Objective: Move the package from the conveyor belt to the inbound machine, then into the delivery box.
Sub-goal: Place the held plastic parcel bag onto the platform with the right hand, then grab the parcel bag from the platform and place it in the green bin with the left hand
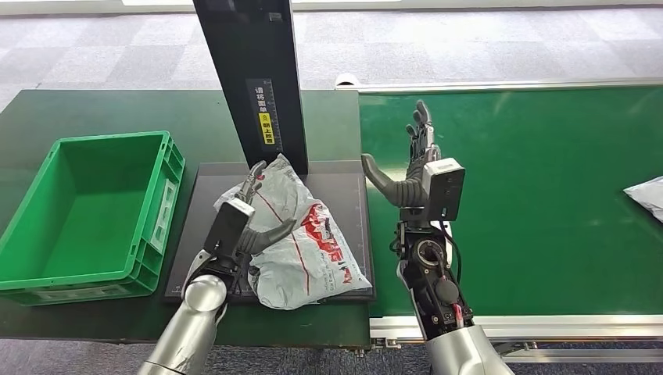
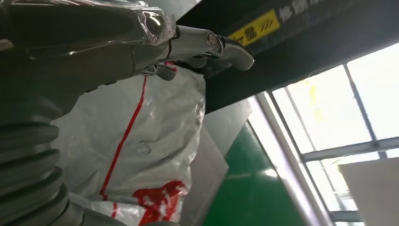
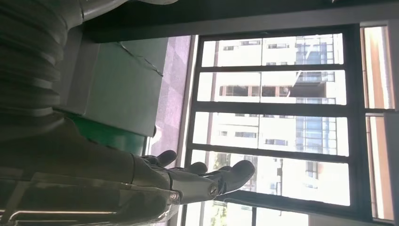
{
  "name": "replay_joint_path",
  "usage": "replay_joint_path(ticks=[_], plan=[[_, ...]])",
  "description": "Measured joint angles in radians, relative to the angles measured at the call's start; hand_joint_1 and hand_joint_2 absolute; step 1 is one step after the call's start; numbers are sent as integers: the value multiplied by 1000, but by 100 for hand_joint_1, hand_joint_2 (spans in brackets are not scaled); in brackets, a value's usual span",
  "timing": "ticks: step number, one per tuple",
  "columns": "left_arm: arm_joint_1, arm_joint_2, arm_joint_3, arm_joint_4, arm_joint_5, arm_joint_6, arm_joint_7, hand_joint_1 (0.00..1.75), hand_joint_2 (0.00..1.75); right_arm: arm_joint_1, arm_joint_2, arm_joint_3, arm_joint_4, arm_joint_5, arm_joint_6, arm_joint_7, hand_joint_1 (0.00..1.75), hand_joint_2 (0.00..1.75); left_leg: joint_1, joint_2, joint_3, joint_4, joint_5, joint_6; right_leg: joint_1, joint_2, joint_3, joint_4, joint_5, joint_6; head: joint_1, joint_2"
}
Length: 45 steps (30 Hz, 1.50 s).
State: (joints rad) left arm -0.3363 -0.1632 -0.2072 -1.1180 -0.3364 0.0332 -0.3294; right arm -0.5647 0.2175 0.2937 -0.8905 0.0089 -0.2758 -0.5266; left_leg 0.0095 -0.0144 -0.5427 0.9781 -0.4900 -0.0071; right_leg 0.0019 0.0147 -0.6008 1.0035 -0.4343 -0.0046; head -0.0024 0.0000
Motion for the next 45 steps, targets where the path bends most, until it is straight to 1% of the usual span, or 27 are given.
replay_joint_path(ticks=[2,3,7,8,10,12,14,15,17,18,19,20,23,26,29,32,35,40,44,45], plan=[[-13,6,-36,40,-114,-2,27,0,175,1,-10,-16,-3,-21,16,27,0,175,0,0,0,0,0,0,0,0,0,0,0,0,0,0],[-19,8,-52,61,-162,-5,35,0,175,1,-14,-24,-2,-41,44,49,0,175,0,0,0,0,0,0,0,0,0,0,0,0,0,0],[-54,7,-92,151,-274,-13,47,0,175,-1,-26,-49,28,-149,237,148,0,175,0,0,0,0,0,0,0,0,0,0,0,0,0,0],[-62,6,-98,170,-294,-17,54,0,175,-2,-28,-52,42,-162,277,162,0,175,0,0,0,0,0,0,0,0,0,0,0,0,0,0],[-78,6,-111,203,-342,-30,79,0,175,-8,-32,-52,70,-166,328,176,0,175,0,0,0,0,0,0,0,0,0,0,0,0,0,0],[-91,6,-125,232,-395,-45,108,78,175,-17,-33,-50,99,-158,359,183,0,175,0,0,0,0,0,0,0,0,1,0,0,0,0,0],[-103,6,-134,261,-432,-59,132,161,175,-29,-33,-43,131,-138,383,197,0,175,0,0,0,0,0,0,0,0,1,0,0,0,0,0],[-109,6,-138,275,-444,-66,141,160,175,-37,-33,-35,149,-123,396,209,0,175,0,0,1,0,0,0,0,0,2,0,0,0,0,0],[-121,4,-140,299,-458,-74,151,166,175,-51,-33,-13,184,-89,420,233,0,175,0,-1,2,0,0,0,0,-1,4,0,0,0,0,0],[-123,3,-140,306,-460,-70,150,168,175,-55,-32,-2,198,-73,427,239,0,175,0,-1,3,0,0,0,0,-1,5,0,0,0,0,0],[-122,2,-137,310,-457,-63,145,175,175,-57,-32,8,211,-59,430,240,0,175,0,-1,4,0,0,0,0,-1,6,0,0,0,0,0],[-118,1,-131,311,-445,-53,136,175,175,-57,-33,15,221,-49,429,235,0,175,0,-2,4,0,0,0,0,-1,7,0,0,0,0,0],[-93,0,-96,289,-394,-33,109,175,175,-49,-35,25,238,-30,425,205,0,175,0,-2,5,0,0,0,0,-1,7,0,0,0,0,0],[-55,-2,-54,240,-327,-19,82,175,175,-31,-42,26,245,-22,424,136,0,175,0,-1,6,0,0,0,0,-1,7,0,0,0,0,0],[-2,-6,-7,175,-250,3,34,175,175,-2,-53,25,247,-24,424,51,0,175,0,-1,6,0,0,0,0,-1,7,0,0,0,0,0],[40,-4,24,121,-211,26,-20,175,175,28,-63,22,245,-26,424,-2,0,175,0,-1,4,0,0,0,0,-1,5,0,-1,0,0,0],[73,1,43,84,-182,53,-90,175,175,52,-66,19,240,-20,421,-30,0,175,0,-1,3,-1,0,0,0,-1,4,0,-1,0,0,0],[106,11,63,40,-138,120,-182,175,175,62,-65,21,245,19,382,-40,0,175,0,-1,1,0,0,0,0,-1,2,0,0,0,0,0],[113,15,72,9,-96,233,-263,175,0,42,-56,25,257,42,358,-50,0,175,0,-1,1,0,0,0,0,-1,2,0,0,0,0,0],[114,15,72,1,-91,271,-283,175,0,36,-54,25,259,42,355,-51,0,175,0,-1,1,0,0,0,0,-1,2,0,0,0,0,0]])
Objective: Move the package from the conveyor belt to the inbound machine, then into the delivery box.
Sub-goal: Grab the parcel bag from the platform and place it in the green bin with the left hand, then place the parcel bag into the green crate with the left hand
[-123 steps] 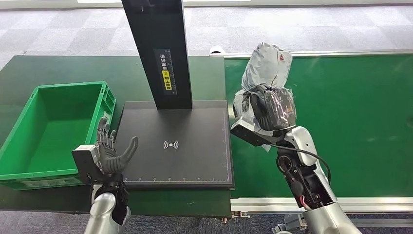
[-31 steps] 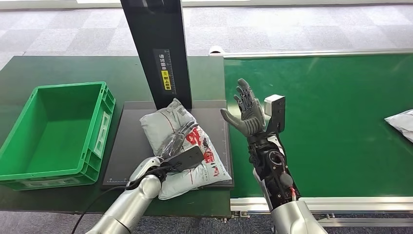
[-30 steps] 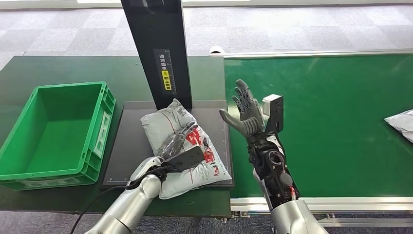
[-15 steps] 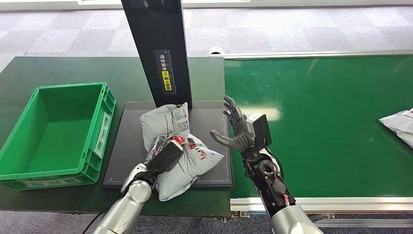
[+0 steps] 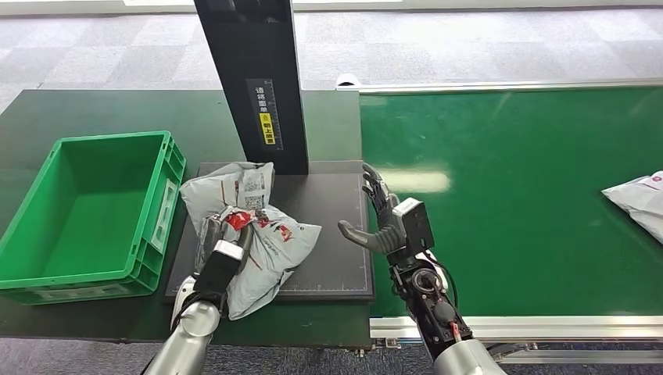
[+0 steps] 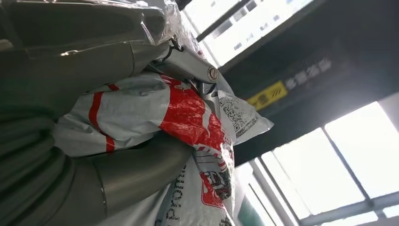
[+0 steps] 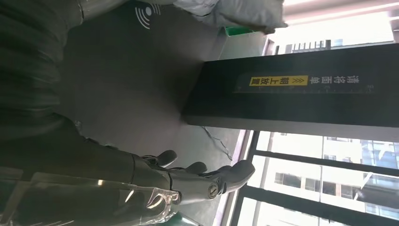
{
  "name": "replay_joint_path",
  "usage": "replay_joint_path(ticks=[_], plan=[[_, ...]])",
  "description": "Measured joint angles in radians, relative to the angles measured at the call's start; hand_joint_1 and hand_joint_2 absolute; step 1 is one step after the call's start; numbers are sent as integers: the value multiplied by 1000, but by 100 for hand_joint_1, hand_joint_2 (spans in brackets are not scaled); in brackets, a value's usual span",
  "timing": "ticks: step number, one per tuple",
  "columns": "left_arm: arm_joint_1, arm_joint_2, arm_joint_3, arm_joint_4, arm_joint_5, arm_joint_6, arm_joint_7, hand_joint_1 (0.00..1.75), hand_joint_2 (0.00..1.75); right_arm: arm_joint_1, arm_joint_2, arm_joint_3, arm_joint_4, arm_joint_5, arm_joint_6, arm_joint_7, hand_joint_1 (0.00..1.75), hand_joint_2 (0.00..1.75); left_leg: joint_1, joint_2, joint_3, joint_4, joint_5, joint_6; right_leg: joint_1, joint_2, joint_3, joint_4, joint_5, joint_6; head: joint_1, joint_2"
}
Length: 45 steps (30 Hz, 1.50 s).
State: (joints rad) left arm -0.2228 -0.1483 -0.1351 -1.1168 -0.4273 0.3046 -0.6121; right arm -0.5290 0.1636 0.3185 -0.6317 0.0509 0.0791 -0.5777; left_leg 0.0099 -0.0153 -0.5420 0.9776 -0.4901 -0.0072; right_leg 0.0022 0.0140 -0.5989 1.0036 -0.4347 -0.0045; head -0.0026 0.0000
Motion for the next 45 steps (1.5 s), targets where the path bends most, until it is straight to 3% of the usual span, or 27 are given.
replay_joint_path(ticks=[7,10,15,22,29,34,38,41,42,45], plan=[[-17,2,-6,-40,-98,303,-68,175,0,-43,4,-12,12,-67,11,-24,0,175,0,0,0,0,0,0,0,0,0,0,0,0,0,0],[-51,8,0,-43,-199,367,-57,175,0,-56,6,-28,18,-91,16,-30,0,175,0,0,0,0,0,0,0,0,0,0,0,0,0,0],[-166,15,73,-20,-441,377,24,175,0,-77,20,-36,28,-102,18,-2,0,175,0,0,0,0,1,0,0,0,0,0,1,0,0,0],[-383,63,247,107,-441,379,136,175,0,-119,43,-29,40,-62,38,41,0,175,1,1,0,0,2,-2,1,1,-1,1,1,-1,0,0],[-504,140,357,220,-570,379,255,175,0,-142,50,0,55,-10,52,40,0,175,1,2,-3,0,2,-2,1,1,-3,1,1,-1,0,0],[-636,262,491,408,-722,351,462,175,0,-148,62,16,61,6,41,51,0,175,1,8,-3,0,2,-2,1,7,-7,1,2,-2,0,0],[-687,344,517,553,-788,294,569,175,0,-152,63,19,61,3,33,68,0,175,2,6,-4,0,3,-3,2,7,-8,3,2,-3,0,0],[-689,375,519,623,-820,273,616,116,0,-156,63,19,61,-2,33,75,0,175,2,6,-6,0,3,-4,2,7,-8,3,2,-3,1,0],[-689,383,519,641,-823,270,621,73,0,-157,63,19,61,-3,33,75,0,175,2,6,-6,0,3,-4,2,7,-9,3,2,-3,1,0],[-684,398,519,673,-819,266,603,1,0,-157,63,19,57,-7,31,76,0,175,1,6,-6,0,3,-4,1,7,-9,3,2,-3,1,0]])
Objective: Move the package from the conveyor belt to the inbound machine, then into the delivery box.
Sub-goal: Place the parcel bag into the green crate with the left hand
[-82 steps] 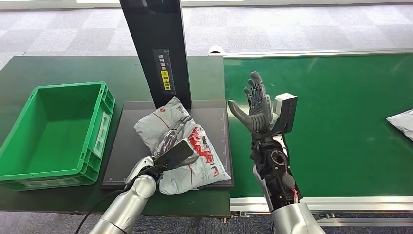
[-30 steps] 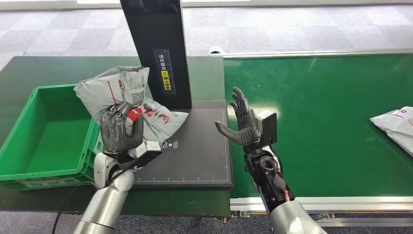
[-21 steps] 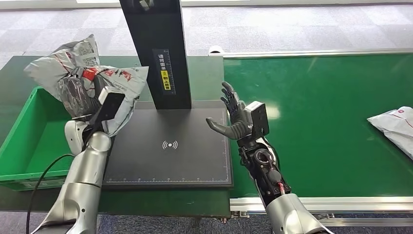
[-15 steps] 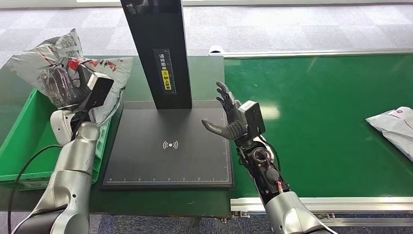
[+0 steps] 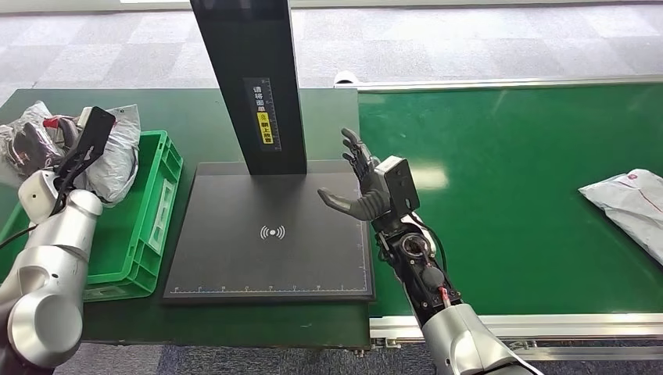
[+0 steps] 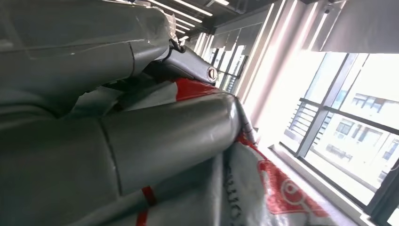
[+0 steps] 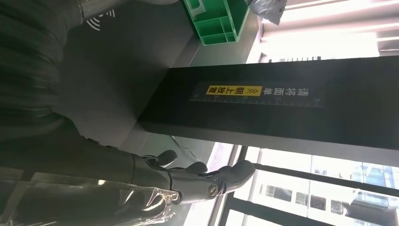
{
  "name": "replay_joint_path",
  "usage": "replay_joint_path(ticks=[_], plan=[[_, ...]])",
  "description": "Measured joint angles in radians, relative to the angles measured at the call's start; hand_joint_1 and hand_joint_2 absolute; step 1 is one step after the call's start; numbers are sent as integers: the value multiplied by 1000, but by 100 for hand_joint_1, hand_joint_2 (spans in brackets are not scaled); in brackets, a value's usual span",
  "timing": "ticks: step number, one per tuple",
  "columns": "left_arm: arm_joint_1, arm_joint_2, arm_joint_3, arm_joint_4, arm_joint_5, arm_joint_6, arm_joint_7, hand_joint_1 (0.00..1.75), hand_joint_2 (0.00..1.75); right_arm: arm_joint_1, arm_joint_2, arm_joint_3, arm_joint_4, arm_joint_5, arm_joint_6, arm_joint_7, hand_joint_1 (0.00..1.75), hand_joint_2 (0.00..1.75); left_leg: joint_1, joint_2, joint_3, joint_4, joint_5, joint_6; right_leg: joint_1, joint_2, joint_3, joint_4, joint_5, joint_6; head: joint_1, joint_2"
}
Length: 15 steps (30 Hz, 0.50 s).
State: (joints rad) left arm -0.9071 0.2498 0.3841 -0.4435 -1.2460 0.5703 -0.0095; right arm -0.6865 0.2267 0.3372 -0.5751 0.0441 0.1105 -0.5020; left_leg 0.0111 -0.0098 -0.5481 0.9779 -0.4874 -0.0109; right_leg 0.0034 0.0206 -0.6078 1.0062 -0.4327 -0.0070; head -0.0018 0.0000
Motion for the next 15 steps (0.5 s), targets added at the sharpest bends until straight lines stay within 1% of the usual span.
replay_joint_path(ticks=[4,6,8,11,13,15], plan=[[4,3,2,15,46,14,-80,0,0,0,-1,-4,-7,-8,-13,5,0,175,0,-1,0,0,0,0,0,-1,0,0,0,0,0,0],[5,2,2,15,68,45,-121,0,0,0,-2,-7,-10,-8,-16,6,0,175,0,-1,0,0,0,0,0,-1,0,0,0,0,0,0],[6,-3,2,9,108,83,-179,0,0,0,-2,-11,-13,-8,-16,7,0,175,0,-1,0,0,0,0,0,0,-1,0,0,0,0,0],[14,-19,7,-24,217,112,-318,0,0,1,-2,-18,-19,-6,-20,7,0,175,0,-1,0,0,0,0,0,-1,-1,0,0,0,0,0],[24,-36,13,-58,307,113,-421,0,0,2,-3,-21,-23,-5,-25,7,0,175,0,-1,0,0,0,0,0,0,0,0,0,0,0,0],[34,-55,18,-97,383,113,-503,0,0,3,-4,-23,-27,-5,-28,6,0,175,0,-1,0,0,0,0,0,0,0,0,0,0,0,0]])
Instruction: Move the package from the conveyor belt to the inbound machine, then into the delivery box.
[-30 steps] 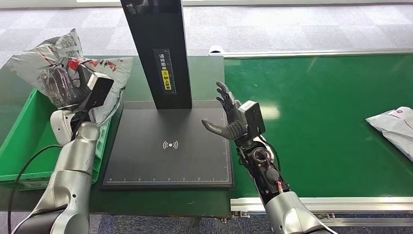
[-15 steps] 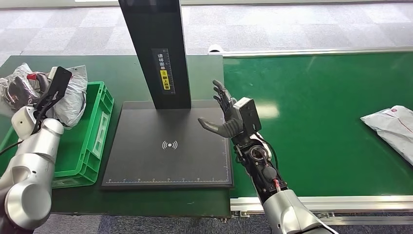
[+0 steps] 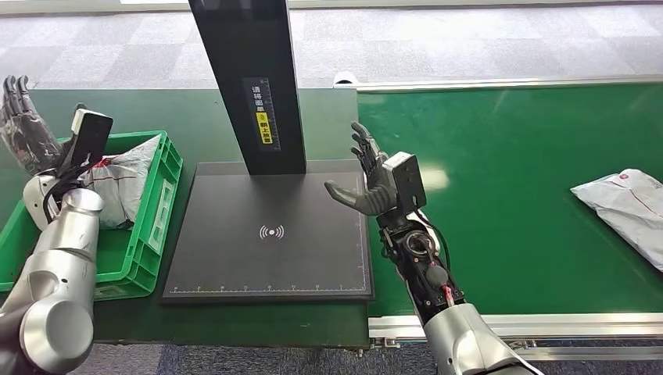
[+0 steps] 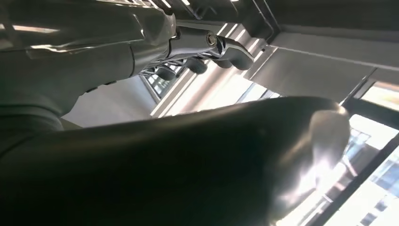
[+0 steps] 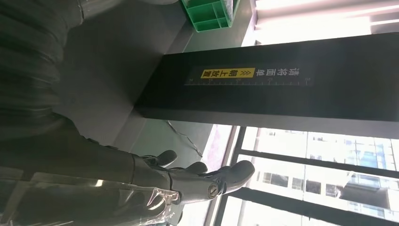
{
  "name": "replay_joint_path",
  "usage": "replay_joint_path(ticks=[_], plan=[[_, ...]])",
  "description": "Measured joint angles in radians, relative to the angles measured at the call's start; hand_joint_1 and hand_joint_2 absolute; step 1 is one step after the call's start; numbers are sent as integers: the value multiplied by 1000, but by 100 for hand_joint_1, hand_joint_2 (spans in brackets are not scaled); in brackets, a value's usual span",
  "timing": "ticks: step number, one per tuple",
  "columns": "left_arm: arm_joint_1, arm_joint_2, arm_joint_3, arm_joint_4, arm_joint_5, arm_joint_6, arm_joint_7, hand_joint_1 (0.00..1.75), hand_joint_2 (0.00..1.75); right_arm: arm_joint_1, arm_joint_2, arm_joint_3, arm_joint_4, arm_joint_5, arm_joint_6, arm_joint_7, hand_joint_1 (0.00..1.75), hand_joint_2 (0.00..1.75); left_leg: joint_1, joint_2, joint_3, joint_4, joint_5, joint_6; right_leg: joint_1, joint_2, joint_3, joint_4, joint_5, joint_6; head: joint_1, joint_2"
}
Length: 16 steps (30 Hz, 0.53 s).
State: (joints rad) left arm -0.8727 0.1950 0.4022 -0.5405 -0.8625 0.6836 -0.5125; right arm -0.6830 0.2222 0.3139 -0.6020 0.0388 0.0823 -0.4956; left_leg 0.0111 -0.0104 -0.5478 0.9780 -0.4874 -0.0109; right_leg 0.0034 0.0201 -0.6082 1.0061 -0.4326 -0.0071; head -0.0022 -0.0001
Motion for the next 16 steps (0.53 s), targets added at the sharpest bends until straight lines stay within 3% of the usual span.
replay_joint_path(ticks=[5,12,16], plan=[[43,-57,3,-120,255,-57,-129,0,0,2,-6,-6,-3,0,0,-8,0,175,0,0,0,0,0,0,0,0,0,0,0,0,0,0],[143,-140,-40,-321,695,-442,-83,0,0,1,-9,-29,-3,-52,-4,-9,0,175,0,0,0,0,0,0,0,0,0,0,0,0,0,0],[182,-163,-94,-354,850,-659,-29,0,175,-2,-7,-47,-3,-93,-26,10,0,175,0,0,0,0,0,0,0,0,0,0,0,0,0,0]])
